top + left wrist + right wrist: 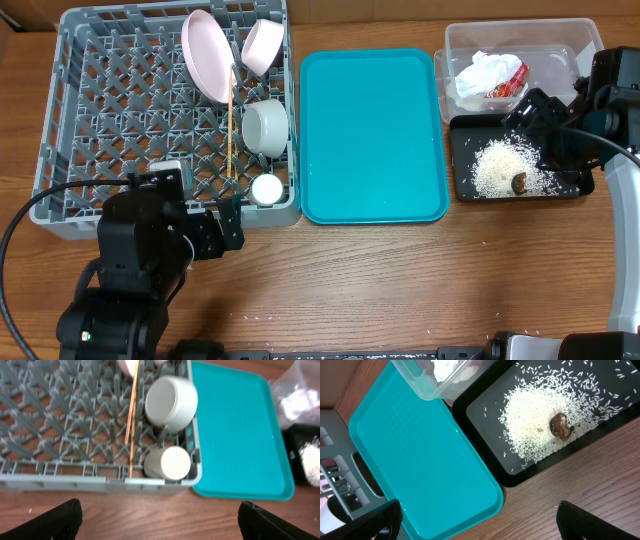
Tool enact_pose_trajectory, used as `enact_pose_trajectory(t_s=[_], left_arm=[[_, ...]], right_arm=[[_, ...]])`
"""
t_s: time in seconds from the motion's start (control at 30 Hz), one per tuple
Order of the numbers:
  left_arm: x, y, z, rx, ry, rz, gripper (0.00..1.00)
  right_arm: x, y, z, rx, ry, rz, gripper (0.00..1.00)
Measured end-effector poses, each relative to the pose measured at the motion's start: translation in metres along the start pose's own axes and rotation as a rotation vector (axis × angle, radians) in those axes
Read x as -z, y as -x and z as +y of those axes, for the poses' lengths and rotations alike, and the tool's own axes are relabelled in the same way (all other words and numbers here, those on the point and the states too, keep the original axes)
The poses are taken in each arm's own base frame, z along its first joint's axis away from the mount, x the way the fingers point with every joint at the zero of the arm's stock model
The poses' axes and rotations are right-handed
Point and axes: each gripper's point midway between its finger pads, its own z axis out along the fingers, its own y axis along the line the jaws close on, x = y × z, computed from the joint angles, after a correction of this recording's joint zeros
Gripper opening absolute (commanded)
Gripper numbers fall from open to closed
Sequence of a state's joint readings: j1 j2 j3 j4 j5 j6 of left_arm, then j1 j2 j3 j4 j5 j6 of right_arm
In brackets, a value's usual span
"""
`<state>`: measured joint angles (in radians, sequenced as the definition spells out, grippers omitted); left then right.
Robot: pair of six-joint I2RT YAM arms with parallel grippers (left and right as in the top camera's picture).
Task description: Sort waste into correct bins and load items into the dishwasher
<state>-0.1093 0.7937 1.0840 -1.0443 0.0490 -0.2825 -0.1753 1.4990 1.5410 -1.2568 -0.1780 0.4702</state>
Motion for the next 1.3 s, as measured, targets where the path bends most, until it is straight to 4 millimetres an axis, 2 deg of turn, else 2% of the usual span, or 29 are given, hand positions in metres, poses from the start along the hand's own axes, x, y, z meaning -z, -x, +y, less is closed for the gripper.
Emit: enact_pose_trajectory(t_s=[0.17,0.23,0.33,0.37,0.43,0.57,0.67,0.8,0.87,1.07,1.17,1.3], left_arm=[[-0.006,-0.001,0.001,-0.059,0.005,0.016,1.0],[-0.007,0.009,-0.002,-0.086,-0.007,-0.029,1.0],[-0.01,0.032,-0.009,-0.143,-0.041,-0.18,1.0],[-0.011,0.041,-0.011,-0.167,-0.06,-0.282,1.0],[-0.007,0.044,-0.01,-0.187,-0.082,-0.414,1.0],[-0.005,0.022,0.01,-0.2,-0.072,-0.629,1.0],[-0.016,-0.001,0.024,-0.249,-0.04,-0.704,1.0],[-0.019,-0.006,0.026,-0.349,-0.014,-0.823,1.0],[-0.024,-0.01,0.03,-0.367,0.006,-0.84,1.0],[-0.054,-0.031,0.046,-0.377,0.05,-0.78,1.0],[-0.078,-0.052,0.055,-0.377,0.064,-0.694,1.0],[-0.078,-0.053,0.056,-0.378,0.068,-0.692,1.0]], right_arm=[[0.0,0.0,0.0,0.0,0.0,0.0,1.0],[0.0,0.0,0.0,0.0,0.0,0.0,1.0],[0.0,0.0,0.0,0.0,0.0,0.0,1.0],[0.0,0.0,0.0,0.0,0.0,0.001,1.0],[0.0,0.0,0.0,0.0,0.001,0.0,1.0],[0.0,0.0,0.0,0.0,-0.001,0.001,1.0],[0.0,0.0,0.0,0.0,0.0,0.0,1.0],[0.0,0.0,0.0,0.0,0.0,-0.001,1.0],[0.0,0.0,0.0,0.0,0.001,0.0,1.0],[0.0,0.0,0.0,0.0,0.0,0.001,1.0],[0.0,0.0,0.0,0.0,0.0,0.001,1.0],[0.0,0.0,0.0,0.0,0.001,0.0,1.0]])
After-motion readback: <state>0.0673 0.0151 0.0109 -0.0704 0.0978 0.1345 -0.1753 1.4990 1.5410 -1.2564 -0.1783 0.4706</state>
